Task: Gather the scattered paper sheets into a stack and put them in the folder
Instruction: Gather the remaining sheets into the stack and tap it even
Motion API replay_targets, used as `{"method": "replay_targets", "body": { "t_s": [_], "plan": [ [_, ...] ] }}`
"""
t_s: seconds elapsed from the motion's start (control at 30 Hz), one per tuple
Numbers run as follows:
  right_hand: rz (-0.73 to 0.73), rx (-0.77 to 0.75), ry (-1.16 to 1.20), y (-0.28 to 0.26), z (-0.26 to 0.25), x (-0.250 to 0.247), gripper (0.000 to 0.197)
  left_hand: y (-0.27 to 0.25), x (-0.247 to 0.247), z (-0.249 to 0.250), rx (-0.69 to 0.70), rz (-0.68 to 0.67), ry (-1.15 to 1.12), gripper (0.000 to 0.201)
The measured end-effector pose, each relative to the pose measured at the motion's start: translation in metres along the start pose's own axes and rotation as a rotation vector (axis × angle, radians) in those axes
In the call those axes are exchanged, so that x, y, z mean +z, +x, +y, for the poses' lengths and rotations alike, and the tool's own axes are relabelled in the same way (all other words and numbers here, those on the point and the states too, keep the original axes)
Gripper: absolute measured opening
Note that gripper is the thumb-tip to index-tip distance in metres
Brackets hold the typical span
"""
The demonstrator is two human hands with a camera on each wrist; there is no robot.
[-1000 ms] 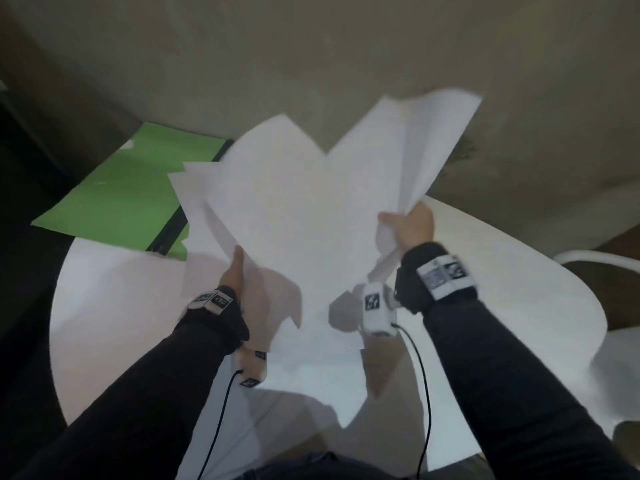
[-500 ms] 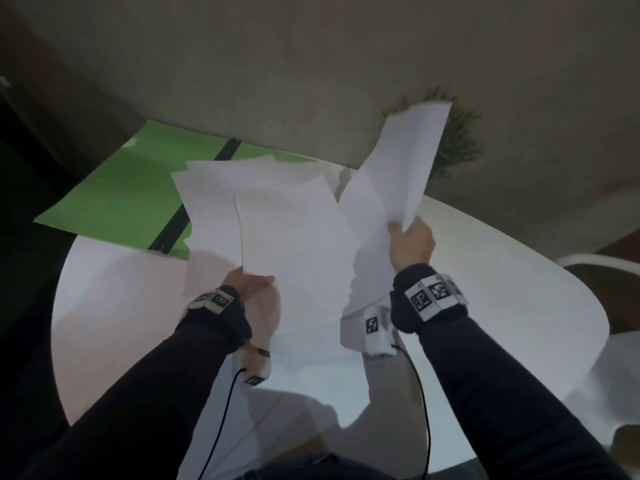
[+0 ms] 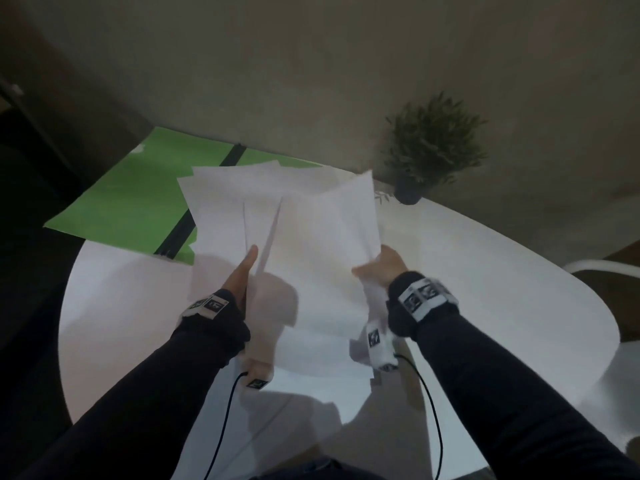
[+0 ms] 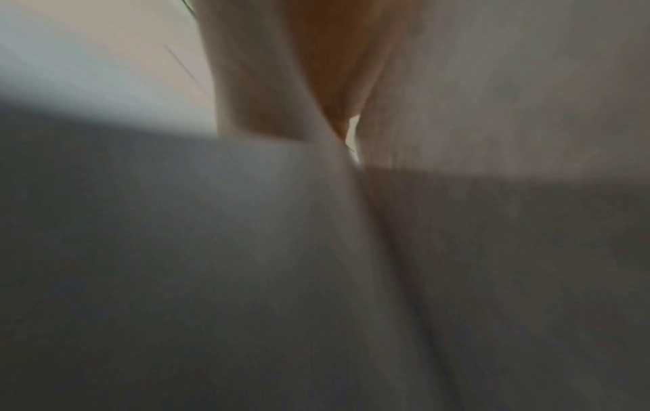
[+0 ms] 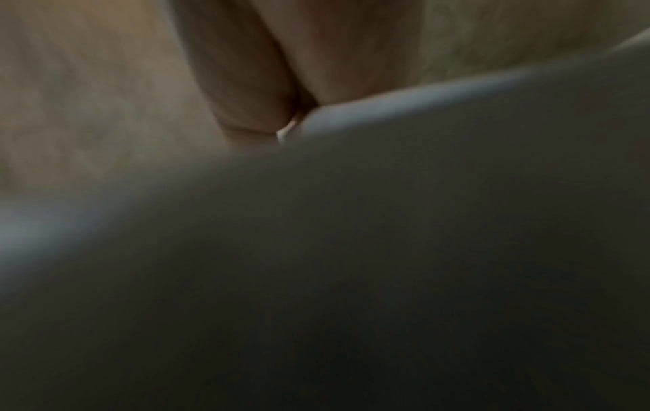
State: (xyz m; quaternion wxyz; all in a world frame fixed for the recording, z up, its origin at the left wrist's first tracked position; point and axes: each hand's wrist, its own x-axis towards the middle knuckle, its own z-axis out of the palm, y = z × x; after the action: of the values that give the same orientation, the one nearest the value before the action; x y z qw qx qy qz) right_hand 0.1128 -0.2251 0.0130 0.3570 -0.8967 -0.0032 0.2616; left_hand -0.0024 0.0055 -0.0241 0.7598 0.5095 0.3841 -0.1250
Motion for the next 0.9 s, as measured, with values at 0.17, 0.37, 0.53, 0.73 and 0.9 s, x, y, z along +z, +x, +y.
{"method": "replay_targets", "body": {
  "t_s": [0.17, 0.37, 0.53, 0.73, 0.9],
  "plan": [
    [-0.018, -0.070, -0.220, -0.010, 0.017, 0.034, 0.043, 0.003, 0.001, 0.011, -0.021, -0.017, 0.116, 0.061],
    [0.083, -0.055, -0.003, -0.004, 0.022, 0.022, 0.053, -0.001, 0.013, 0.018, 0.268, 0.006, 0.248, 0.037],
    [0.114, 0.073, 0.605, 0.006, 0.026, -0.018, 0.102, -0.035, 0.031, 0.045, 0.517, -0.256, 0.248, 0.049],
    [-0.149, -0.033, 0.909, 0.008, 0.021, -0.037, 0.104, -0.072, 0.059, 0.090, 0.626, -0.446, 0.476, 0.049],
    [-0.174, -0.224, 1.113, -0.006, 0.010, -0.057, 0.095, -0.083, 0.053, 0.107, 0.711, -0.405, 0.518, 0.045]
  ]
}}
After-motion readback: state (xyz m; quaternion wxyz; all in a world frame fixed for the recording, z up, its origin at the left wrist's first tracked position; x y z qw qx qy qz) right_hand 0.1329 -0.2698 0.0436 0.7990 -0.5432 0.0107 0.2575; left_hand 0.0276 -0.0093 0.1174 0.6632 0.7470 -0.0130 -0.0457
